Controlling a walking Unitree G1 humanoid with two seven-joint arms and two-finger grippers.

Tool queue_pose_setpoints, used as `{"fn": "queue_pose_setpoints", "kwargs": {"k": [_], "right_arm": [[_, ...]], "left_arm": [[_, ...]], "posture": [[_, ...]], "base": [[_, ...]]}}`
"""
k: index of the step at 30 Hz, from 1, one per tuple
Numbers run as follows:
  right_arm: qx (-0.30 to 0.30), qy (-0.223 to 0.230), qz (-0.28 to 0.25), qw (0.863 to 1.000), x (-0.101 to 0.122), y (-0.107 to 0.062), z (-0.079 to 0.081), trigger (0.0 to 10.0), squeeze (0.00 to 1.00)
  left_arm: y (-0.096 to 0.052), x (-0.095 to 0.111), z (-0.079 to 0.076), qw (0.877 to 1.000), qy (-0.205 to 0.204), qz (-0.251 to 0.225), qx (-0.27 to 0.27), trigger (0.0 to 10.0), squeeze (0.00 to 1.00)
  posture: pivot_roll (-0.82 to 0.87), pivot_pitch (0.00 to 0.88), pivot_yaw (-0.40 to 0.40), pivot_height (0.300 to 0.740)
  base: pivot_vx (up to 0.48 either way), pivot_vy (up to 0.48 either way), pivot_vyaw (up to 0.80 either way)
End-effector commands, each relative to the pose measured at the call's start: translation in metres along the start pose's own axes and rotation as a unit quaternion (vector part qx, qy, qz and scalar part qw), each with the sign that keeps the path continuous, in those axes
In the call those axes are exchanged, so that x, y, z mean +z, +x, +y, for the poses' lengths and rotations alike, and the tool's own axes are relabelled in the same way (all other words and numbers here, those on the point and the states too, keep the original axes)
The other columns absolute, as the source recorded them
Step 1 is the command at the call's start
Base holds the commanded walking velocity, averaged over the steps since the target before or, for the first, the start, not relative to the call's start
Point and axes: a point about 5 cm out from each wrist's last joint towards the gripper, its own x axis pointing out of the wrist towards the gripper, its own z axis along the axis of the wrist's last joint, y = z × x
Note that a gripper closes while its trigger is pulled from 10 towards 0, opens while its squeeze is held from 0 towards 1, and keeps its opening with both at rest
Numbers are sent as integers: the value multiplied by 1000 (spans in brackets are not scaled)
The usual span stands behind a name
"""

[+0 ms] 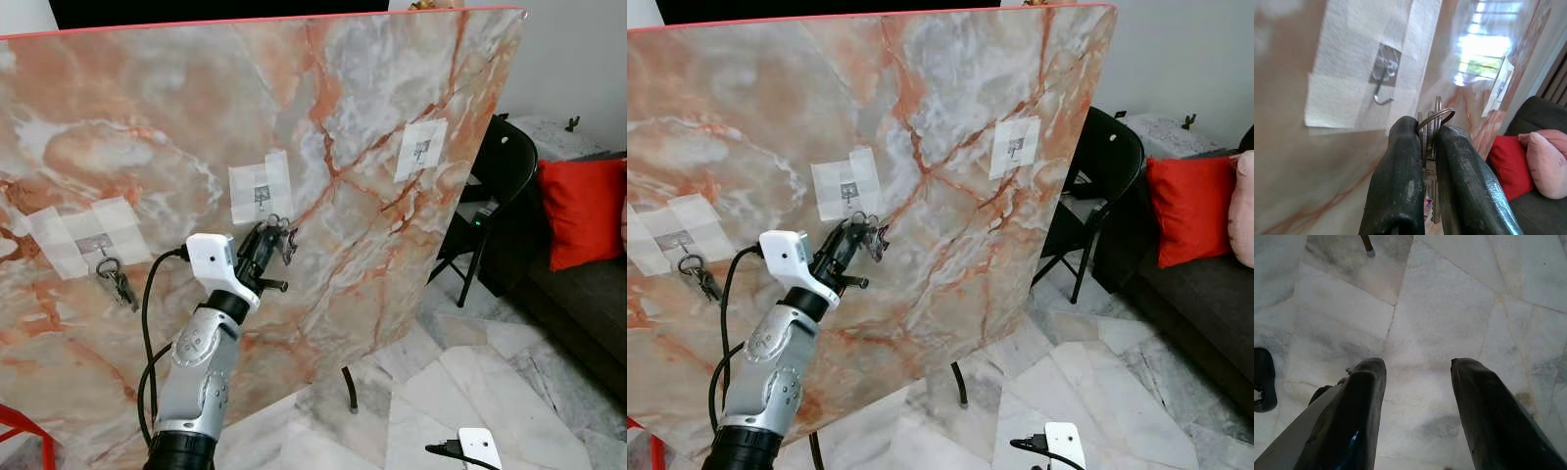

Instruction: Hang keys on a hook

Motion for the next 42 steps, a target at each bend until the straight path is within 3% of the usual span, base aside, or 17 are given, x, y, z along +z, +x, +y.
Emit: {"fn": "queue_pose_setpoints", "kwargs": {"k": [1,20,42], "right_arm": [[-3,-6,-7,1000,6,0,-3,10000,0],[-1,-6,-9,1000,5,0,-3,10000,0],[-3,-9,-9,1000,7,0,-4,10000,0]], "left_arm": [[10,2,-5,1000,-3,-7,-10,10000,0],[17,0,12,997,-47,-18,51,10000,0],[18,9,10,997,-54,-40,35,10000,0]], "posture": [[144,0,-106,740],[131,0,-100,740],[134,0,-109,740]], "base": [[0,0,0],[0,0,0],[0,0,0]]}}
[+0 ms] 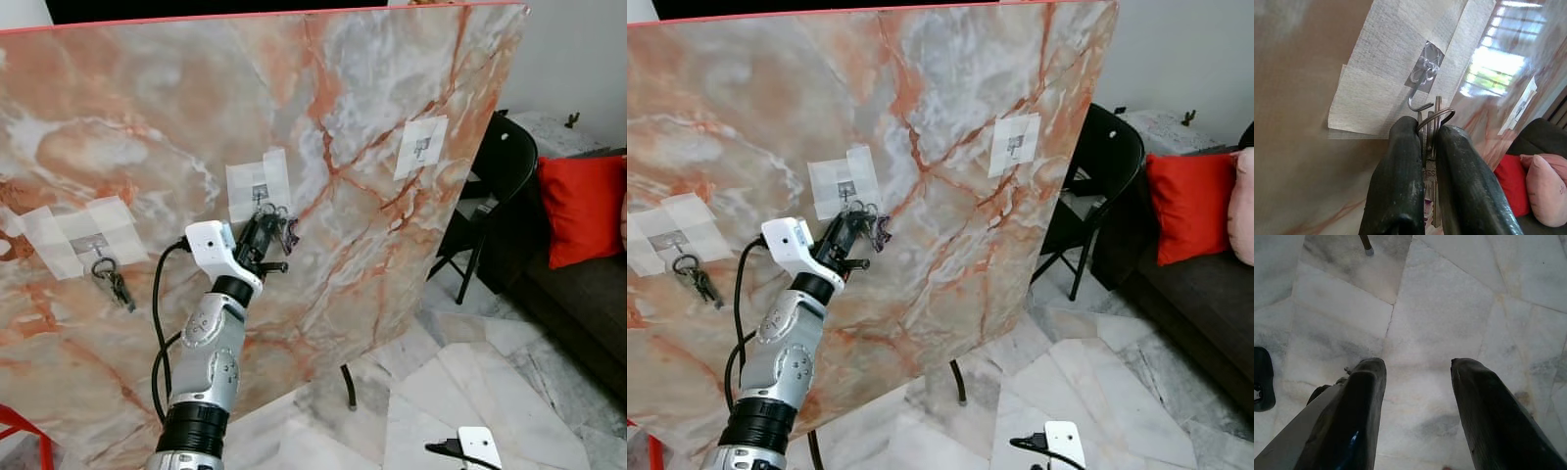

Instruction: Hang keys on a hook

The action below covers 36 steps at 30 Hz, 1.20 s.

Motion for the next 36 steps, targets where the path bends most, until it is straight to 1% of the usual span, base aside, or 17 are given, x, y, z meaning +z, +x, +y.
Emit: {"fn": "queue_pose_setpoints", "kwargs": {"k": [1,11,14,19,24,30,36], "right_arm": [[-3,-8,-7,1000,5,0,-4,10000,0],[-3,-8,-7,1000,5,0,-4,10000,0],[-3,-7,-7,1000,5,0,-4,10000,0],[-2,-7,-8,1000,6,0,-3,10000,0],[-2,-8,-8,1000,6,0,-3,10000,0],[-1,-8,-8,1000,6,0,-3,10000,0],[-2,-8,-8,1000,6,0,-3,10000,0]], "left_arm": [[2,9,-3,1000,-3,-24,-9,10000,0],[0,8,-2,1000,-7,-21,-6,10000,0],[-1,8,-1,1000,-12,-22,-5,10000,0],[-2,8,-1,999,-37,-21,-9,10000,0],[-5,6,-2,999,-39,-13,-16,10000,0],[-5,4,0,998,-56,-6,-11,10000,0],[-6,3,1,998,-62,-5,-3,10000,0]], "posture": [[134,0,-109,740],[135,0,-109,740],[135,0,-108,740],[136,0,-108,740],[138,0,-109,740],[138,0,-109,740],[136,0,-109,740]], "base": [[0,0,0],[0,0,0],[0,0,0],[0,0,0],[0,0,0],[0,0,0],[0,0,0]]}}
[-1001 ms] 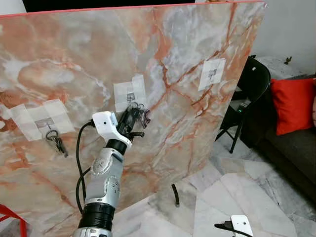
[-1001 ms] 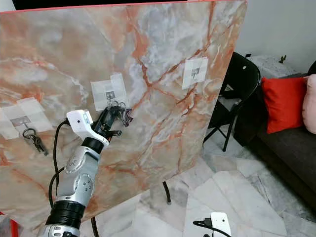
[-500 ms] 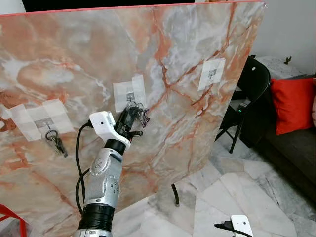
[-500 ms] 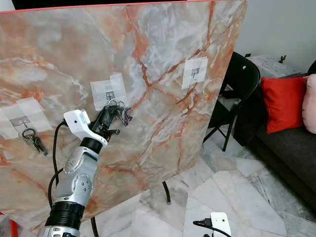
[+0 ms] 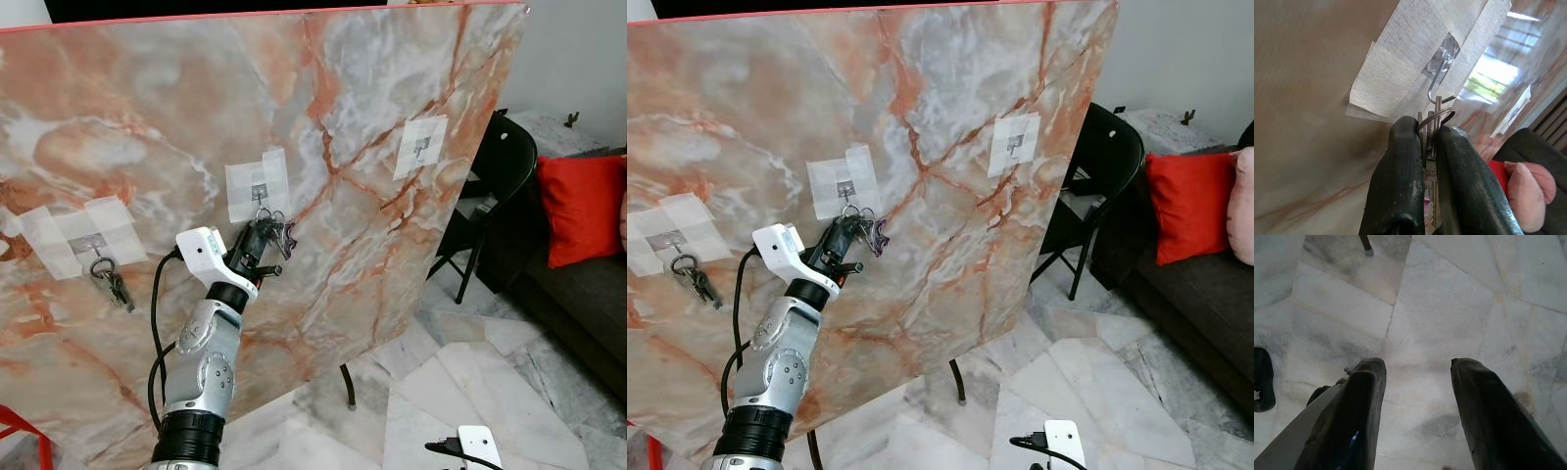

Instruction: Hang keys on a hook

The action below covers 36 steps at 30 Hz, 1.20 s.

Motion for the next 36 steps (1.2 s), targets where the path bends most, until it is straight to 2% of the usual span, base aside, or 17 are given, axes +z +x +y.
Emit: {"fn": "queue_pose_setpoints", "kwargs": {"k": [1,9,10,11,12,25,33,36], "right_arm": [[-3,-8,-6,1000,4,0,-3,10000,0],[-3,-8,-6,1000,5,0,-3,10000,0],[-4,-8,-6,1000,5,0,-3,10000,0],[-4,-8,-6,1000,5,0,-3,10000,0],[-4,-8,-6,1000,5,0,-3,10000,0],[-3,-9,-6,1000,4,0,-3,10000,0],[-3,-8,-5,1000,4,0,-3,10000,0],[-2,-9,-4,1000,3,0,-3,10000,0]], "left_arm": [[2,5,-4,1000,-3,-10,-7,10000,0],[3,6,0,1000,13,-8,2,10000,0],[3,7,1,1000,15,-12,6,10000,537],[3,7,1,1000,17,-13,9,10000,537],[3,7,2,1000,17,-12,12,10000,1000],[0,6,3,1000,7,-8,10,10000,1000],[-14,3,16,999,20,6,28,10000,1000],[-26,3,26,999,33,15,41,10000,1000]], "posture": [[136,0,-109,740],[135,0,-108,740],[134,0,-108,740],[134,0,-108,740],[135,0,-108,740],[138,0,-107,740],[138,0,-104,740],[143,0,-105,740]], "base": [[0,0,0],[0,0,0],[0,0,0],[0,0,0],[0,0,0],[0,0,0],[0,0,0],[0,0,0]]}}
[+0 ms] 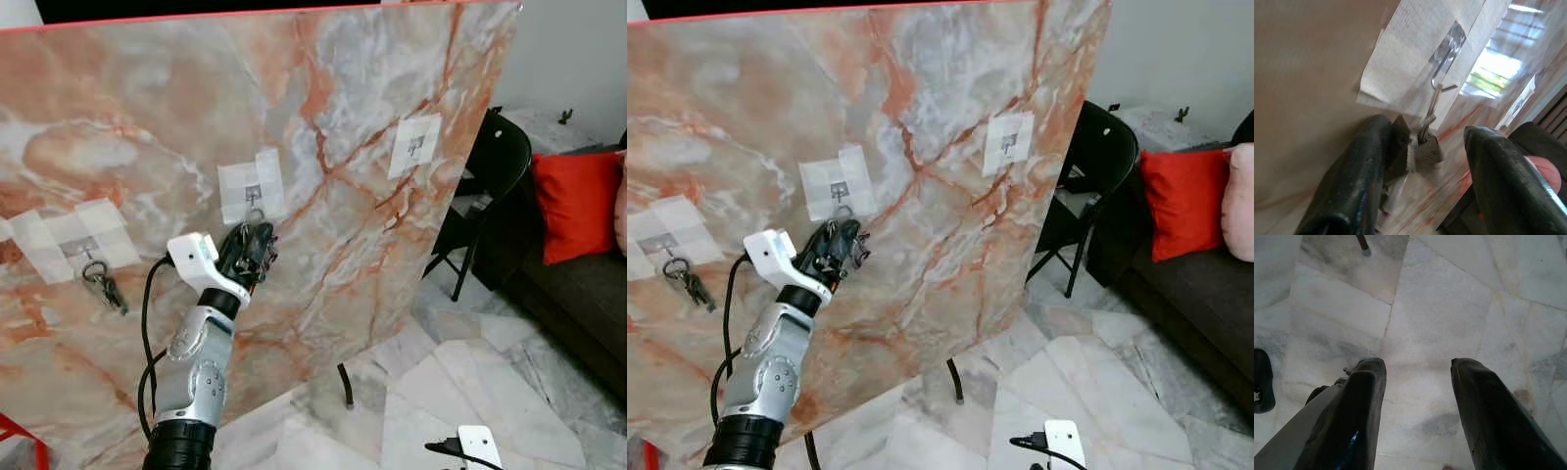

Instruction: Hang keys on a hook

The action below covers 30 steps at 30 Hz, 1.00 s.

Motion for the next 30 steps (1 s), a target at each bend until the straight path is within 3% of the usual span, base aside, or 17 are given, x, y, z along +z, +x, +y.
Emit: {"fn": "queue_pose_setpoints", "kwargs": {"k": [1,6,7,11,15,19,20,24,26,27,30], "right_arm": [[-3,-8,-3,1000,2,0,-3,10000,0],[-2,-10,-2,1000,2,0,-4,10000,0],[-2,-11,-2,1000,2,0,-4,10000,0],[-2,-11,-2,1000,2,-1,-4,10000,0],[-2,-11,-2,1000,2,0,-4,10000,0],[-2,-10,-1,1000,2,0,-3,10000,0],[-2,-10,-1,1000,2,0,-3,10000,0],[-3,-6,-2,1000,2,0,-2,10000,0],[-3,-5,-2,1000,2,0,-2,10000,0],[-3,-5,-2,1000,2,0,-2,10000,0],[-4,6,-2,1000,2,0,-1,10000,0]], "left_arm": [[-10,-2,14,1000,10,13,26,10000,1000],[-23,0,22,999,18,20,32,10000,1000],[-26,-1,23,999,22,24,32,10000,0],[-35,-2,30,998,37,39,38,10000,0],[-54,-8,45,993,71,76,47,10000,0],[-77,-26,76,977,131,145,89,10000,0],[-77,-26,76,977,131,145,89,10000,0],[-94,-47,94,958,155,217,107,10000,0],[-102,-60,99,941,184,261,111,10000,0],[-102,-60,99,941,184,261,111,10000,0],[-116,-86,105,913,208,332,113,10000,0]], "posture": [[143,0,-105,740],[149,0,-108,740],[149,0,-108,740],[149,0,-108,740],[152,0,-107,740],[152,0,-105,740],[152,0,-105,740],[146,0,-100,740],[144,0,-96,740],[144,0,-96,740],[133,0,-82,740]], "base": [[0,0,0],[0,0,0],[0,0,0],[0,0,0],[0,0,0],[0,0,0],[0,0,0],[0,0,0],[0,0,0],[0,0,0],[0,0,0]]}}
